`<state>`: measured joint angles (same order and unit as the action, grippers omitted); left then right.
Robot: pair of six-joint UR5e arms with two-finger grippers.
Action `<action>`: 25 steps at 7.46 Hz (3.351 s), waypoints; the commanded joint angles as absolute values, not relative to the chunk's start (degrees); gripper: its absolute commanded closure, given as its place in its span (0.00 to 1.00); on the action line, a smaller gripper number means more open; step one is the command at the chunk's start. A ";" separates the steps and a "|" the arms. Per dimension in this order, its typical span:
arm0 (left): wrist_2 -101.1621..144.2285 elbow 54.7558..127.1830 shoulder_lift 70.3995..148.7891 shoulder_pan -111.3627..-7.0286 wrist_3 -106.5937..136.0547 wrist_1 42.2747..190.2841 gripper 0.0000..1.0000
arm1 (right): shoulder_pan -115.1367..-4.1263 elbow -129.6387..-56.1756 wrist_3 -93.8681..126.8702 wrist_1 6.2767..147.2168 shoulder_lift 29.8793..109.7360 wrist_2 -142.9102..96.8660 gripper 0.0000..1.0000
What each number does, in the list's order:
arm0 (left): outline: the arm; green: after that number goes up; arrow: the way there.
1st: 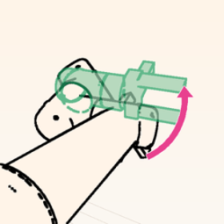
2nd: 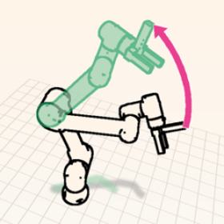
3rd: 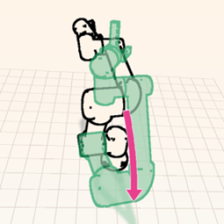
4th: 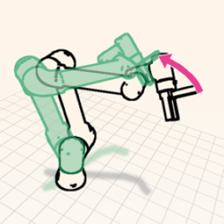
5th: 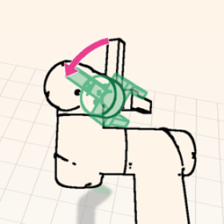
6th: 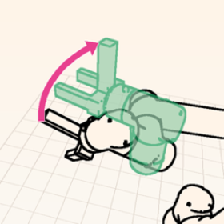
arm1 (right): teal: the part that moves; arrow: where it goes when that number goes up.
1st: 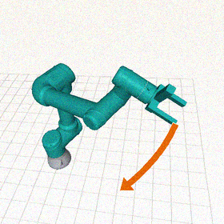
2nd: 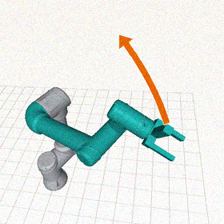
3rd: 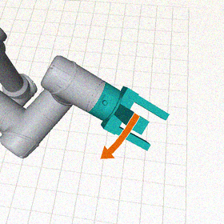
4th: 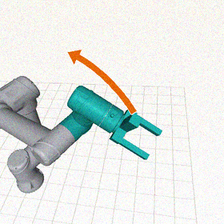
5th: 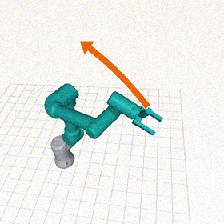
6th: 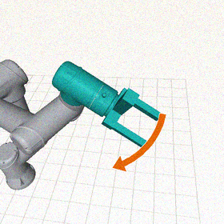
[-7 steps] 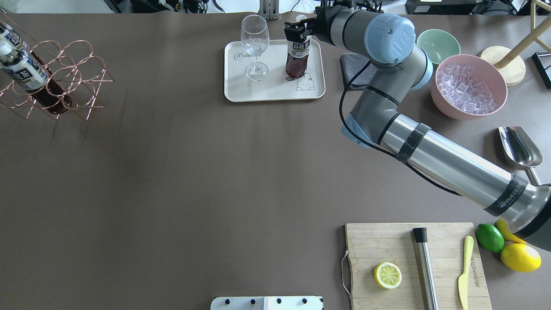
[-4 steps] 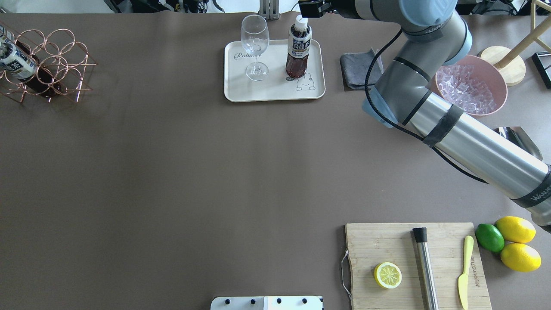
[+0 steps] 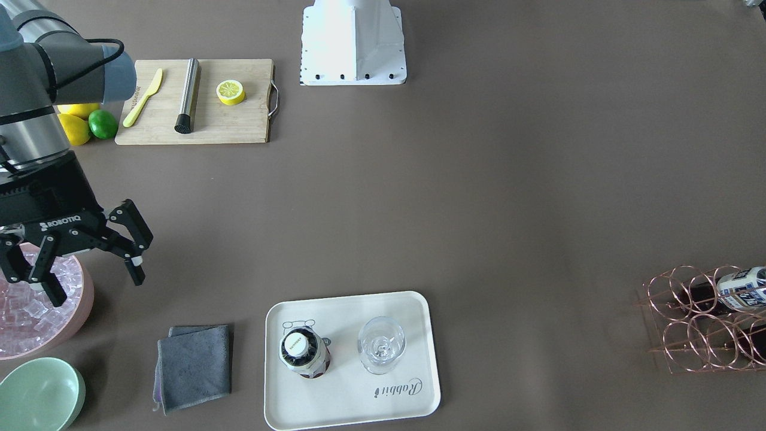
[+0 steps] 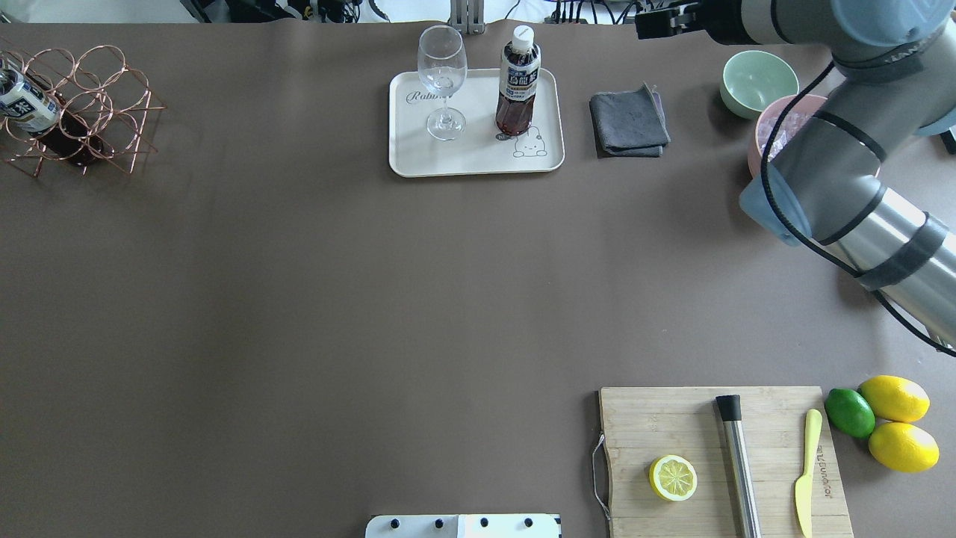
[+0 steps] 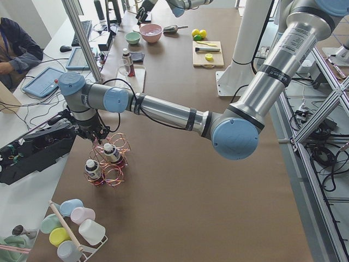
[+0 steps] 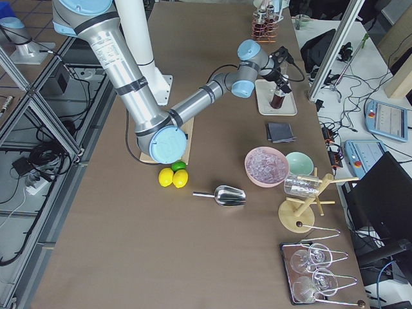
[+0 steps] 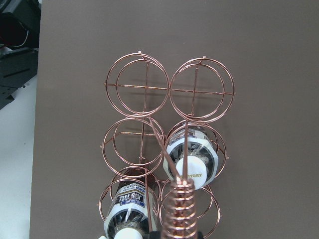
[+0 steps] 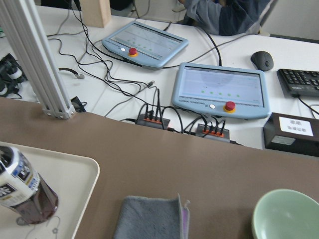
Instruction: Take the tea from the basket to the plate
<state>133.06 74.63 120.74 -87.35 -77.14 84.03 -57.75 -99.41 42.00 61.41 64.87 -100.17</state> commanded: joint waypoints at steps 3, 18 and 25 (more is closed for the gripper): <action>133.07 75.84 120.85 -87.54 -76.99 84.38 1.00 | -67.73 -104.79 41.49 86.31 79.42 -120.24 0.00; 132.98 76.64 120.94 -88.06 -75.94 83.94 0.01 | -90.35 -103.28 0.61 87.28 104.06 -133.33 0.00; 140.70 77.43 109.54 -94.04 -47.50 84.55 0.01 | -90.35 -102.39 0.44 87.19 104.15 -133.59 0.00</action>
<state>137.51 77.41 113.89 -93.85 -54.20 84.25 -90.35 -102.40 0.48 87.20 104.18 -133.57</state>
